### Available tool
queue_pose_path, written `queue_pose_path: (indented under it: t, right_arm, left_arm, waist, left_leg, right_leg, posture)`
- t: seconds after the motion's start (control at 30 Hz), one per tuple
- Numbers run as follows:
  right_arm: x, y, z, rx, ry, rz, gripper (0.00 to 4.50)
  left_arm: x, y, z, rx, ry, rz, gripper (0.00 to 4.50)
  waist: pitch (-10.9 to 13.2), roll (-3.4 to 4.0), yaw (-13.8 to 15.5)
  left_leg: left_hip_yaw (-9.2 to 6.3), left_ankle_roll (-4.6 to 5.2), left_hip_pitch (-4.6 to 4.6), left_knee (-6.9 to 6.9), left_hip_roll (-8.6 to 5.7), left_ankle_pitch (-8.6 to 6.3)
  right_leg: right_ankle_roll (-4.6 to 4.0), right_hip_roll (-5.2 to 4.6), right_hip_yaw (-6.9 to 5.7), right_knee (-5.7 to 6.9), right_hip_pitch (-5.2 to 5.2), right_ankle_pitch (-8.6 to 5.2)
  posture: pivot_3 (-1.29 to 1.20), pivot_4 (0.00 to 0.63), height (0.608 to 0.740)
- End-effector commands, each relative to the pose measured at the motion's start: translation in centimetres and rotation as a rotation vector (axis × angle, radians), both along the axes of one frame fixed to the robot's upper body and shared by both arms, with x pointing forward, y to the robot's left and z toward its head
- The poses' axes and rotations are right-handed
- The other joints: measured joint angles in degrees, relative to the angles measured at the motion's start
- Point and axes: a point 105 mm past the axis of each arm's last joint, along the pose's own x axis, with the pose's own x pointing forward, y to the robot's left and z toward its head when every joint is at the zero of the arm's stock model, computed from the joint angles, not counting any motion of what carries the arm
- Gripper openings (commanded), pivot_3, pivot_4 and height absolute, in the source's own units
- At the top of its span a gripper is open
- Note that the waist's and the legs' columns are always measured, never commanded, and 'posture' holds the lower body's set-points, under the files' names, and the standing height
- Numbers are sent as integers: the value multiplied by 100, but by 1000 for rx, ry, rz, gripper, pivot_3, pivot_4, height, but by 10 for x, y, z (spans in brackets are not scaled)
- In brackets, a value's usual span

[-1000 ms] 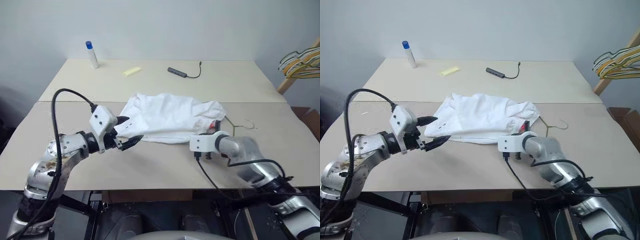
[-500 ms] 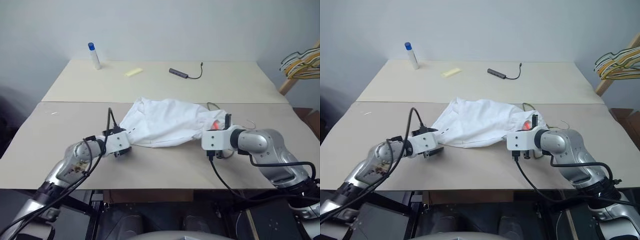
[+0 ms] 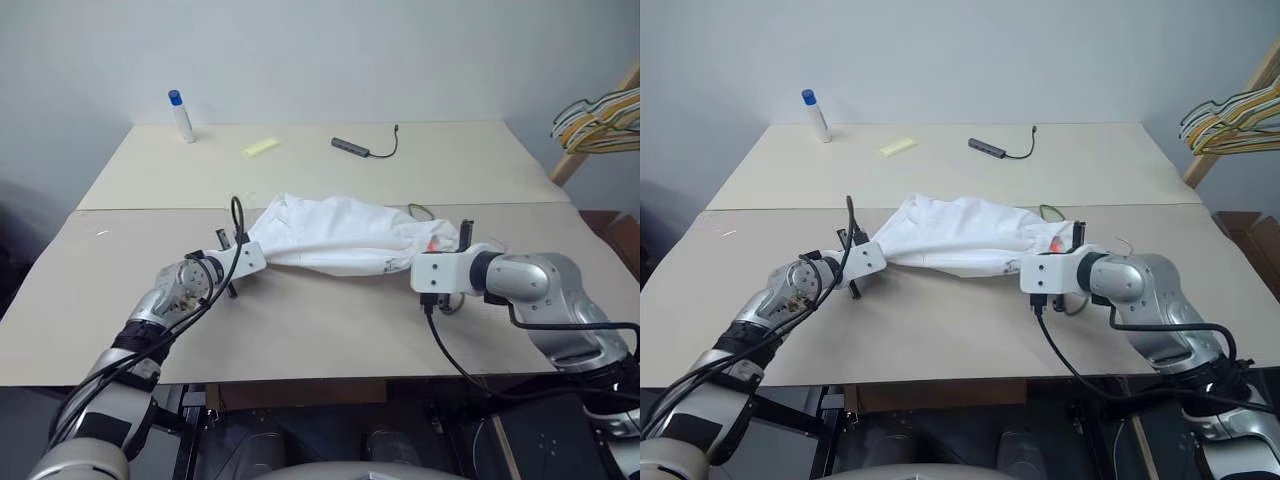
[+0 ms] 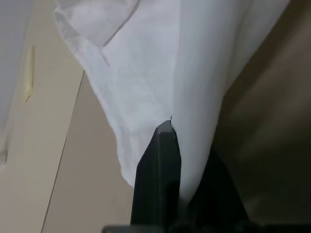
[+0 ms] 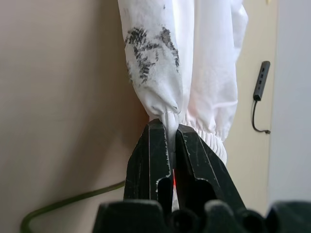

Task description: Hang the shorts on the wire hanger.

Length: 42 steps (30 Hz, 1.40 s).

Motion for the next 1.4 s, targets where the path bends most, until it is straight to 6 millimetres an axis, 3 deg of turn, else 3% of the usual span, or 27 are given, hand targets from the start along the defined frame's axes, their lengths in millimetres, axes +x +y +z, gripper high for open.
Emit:
queue_pose_path:
  t: [0.03,0.13,0.3,0.37,0.43,0.47,0.53,0.63,0.73,0.8,0.83,0.9,0.97,1.03,1.07,1.17,1.3,1.4]
  right_arm:
    - [-9,3,27,33,-59,165,0]
    - [-25,2,32,70,21,291,0]
    - [-31,-14,40,38,105,372,0]
    - [-28,-22,42,2,148,382,0]
    - [-17,-22,49,25,140,377,0]
    - [-8,-18,56,67,115,366,0]
    - [22,-7,76,164,7,316,0]
    - [71,9,112,292,-180,207,0]
    - [118,26,157,391,-374,58,0]
    - [141,35,205,545,-603,-96,0]
    - [144,36,228,623,-727,-151,0]
    - [143,36,255,740,-874,-207,0]
    - [128,27,289,901,-1068,-231,0]
    - [117,17,303,976,-1190,-238,0]
    - [116,14,304,986,-1208,-237,0]
    - [123,9,280,912,-1157,-219,0]
    - [134,2,207,738,-962,-137,0]
    - [127,-1,148,610,-790,-28,0]
  left_arm:
    - [-22,8,15,0,69,-141,32]
    - [-54,19,26,42,164,-293,32]
    - [-103,33,48,91,282,-413,32]
    - [-126,29,56,41,343,-456,32]
    - [-136,24,64,-2,364,-466,32]
    - [-133,22,69,-29,339,-447,32]
    - [-108,20,83,-99,216,-360,32]
    - [-56,22,117,-203,6,-193,32]
    - [14,30,177,-327,-289,72,32]
    - [56,44,235,-371,-570,284,32]
    - [67,49,261,-390,-690,362,32]
    - [74,55,289,-405,-829,445,32]
    - [68,57,330,-432,-1032,480,32]
    - [60,53,357,-490,-1149,458,32]
    - [58,52,362,-504,-1171,446,32]
    - [63,44,346,-478,-1092,356,32]
    - [67,28,271,-420,-870,174,32]
    - [51,19,216,-408,-700,70,32]
  waist:
    - [1,0,-73]
    - [3,2,-159]
    - [6,1,-182]
    - [10,8,-154]
    - [12,11,-127]
    - [13,12,-115]
    - [13,13,-98]
    - [25,16,-57]
    - [30,12,5]
    - [32,10,44]
    - [33,2,46]
    - [30,-2,42]
    - [30,-3,51]
    - [30,-3,51]
    - [30,-3,58]
    - [30,-3,38]
    - [23,1,-37]
    - [22,1,-149]
  left_leg:
    - [2,0,-4,0,1,0]
    - [4,0,-3,-3,4,0]
    - [9,7,7,0,9,-4]
    - [12,15,7,-1,10,-10]
    - [21,20,13,-2,13,-13]
    - [23,20,14,-2,14,-13]
    - [25,19,29,-2,14,-12]
    - [25,10,45,1,7,-4]
    - [18,-5,32,5,2,19]
    - [14,-24,20,4,0,31]
    - [14,-45,7,4,-3,44]
    - [8,-92,-49,-5,-3,76]
    - [16,-94,-47,-39,-10,76]
    - [28,-94,-49,-84,-17,76]
    - [29,-95,-54,-96,-17,76]
    - [31,-95,-75,-109,-18,76]
    - [35,-94,-31,-108,-18,76]
    - [32,-94,9,-110,-14,76]
  right_leg:
    - [0,0,1,0,-5,0]
    - [1,0,3,-5,-6,-1]
    - [1,-2,7,0,1,-1]
    - [1,-4,9,0,-1,-1]
    - [1,-4,17,1,-2,-2]
    - [1,-3,18,3,-3,-2]
    - [0,-1,17,11,5,-2]
    - [-2,0,23,41,8,-1]
    - [-6,1,20,70,-8,1]
    - [-7,1,18,74,-19,2]
    - [-8,0,18,78,-31,2]
    - [-14,0,17,96,-89,10]
    - [-5,-7,20,72,-92,3]
    - [-4,-15,18,42,-106,3]
    - [-3,-15,15,28,-110,2]
    - [2,-14,3,-15,-112,0]
    - [8,-14,1,-25,-62,0]
    - [8,-14,1,-23,-18,-1]
  posture:
    - [-74,0,740]
    - [-61,0,740]
    - [-35,0,740]
    - [-27,0,740]
    - [-12,0,740]
    - [-4,0,740]
    - [14,0,740]
    - [34,0,740]
    - [46,0,740]
    - [55,0,740]
    - [57,0,740]
    - [57,0,740]
    - [52,0,740]
    - [47,0,740]
    - [47,0,740]
    - [40,0,740]
    - [42,0,740]
    - [47,0,740]
